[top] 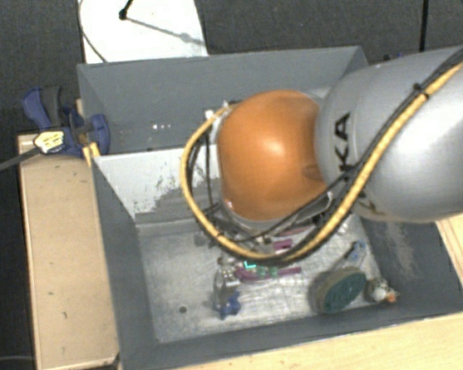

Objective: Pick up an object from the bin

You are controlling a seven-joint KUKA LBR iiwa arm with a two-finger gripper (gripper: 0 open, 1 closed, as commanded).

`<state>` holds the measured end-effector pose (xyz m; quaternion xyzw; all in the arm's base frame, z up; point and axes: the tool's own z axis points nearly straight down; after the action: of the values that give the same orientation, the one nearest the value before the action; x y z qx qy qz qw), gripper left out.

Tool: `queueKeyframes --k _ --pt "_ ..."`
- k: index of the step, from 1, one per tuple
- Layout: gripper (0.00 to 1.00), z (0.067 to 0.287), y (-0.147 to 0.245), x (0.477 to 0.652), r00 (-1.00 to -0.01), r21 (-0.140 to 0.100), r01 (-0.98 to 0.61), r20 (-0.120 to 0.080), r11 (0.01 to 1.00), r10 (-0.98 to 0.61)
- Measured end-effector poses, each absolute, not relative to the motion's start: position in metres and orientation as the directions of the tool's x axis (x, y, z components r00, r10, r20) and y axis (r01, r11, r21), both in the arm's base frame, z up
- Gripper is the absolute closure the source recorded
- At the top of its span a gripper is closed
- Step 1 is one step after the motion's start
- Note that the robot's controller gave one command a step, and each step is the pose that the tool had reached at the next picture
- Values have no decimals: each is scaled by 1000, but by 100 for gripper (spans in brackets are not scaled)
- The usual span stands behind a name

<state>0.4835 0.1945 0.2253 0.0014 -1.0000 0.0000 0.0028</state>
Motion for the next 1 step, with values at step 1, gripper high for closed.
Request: queueKeyframes --k 1 --pt "0 75 116 497 -996 -2 -95 5 996 -95"
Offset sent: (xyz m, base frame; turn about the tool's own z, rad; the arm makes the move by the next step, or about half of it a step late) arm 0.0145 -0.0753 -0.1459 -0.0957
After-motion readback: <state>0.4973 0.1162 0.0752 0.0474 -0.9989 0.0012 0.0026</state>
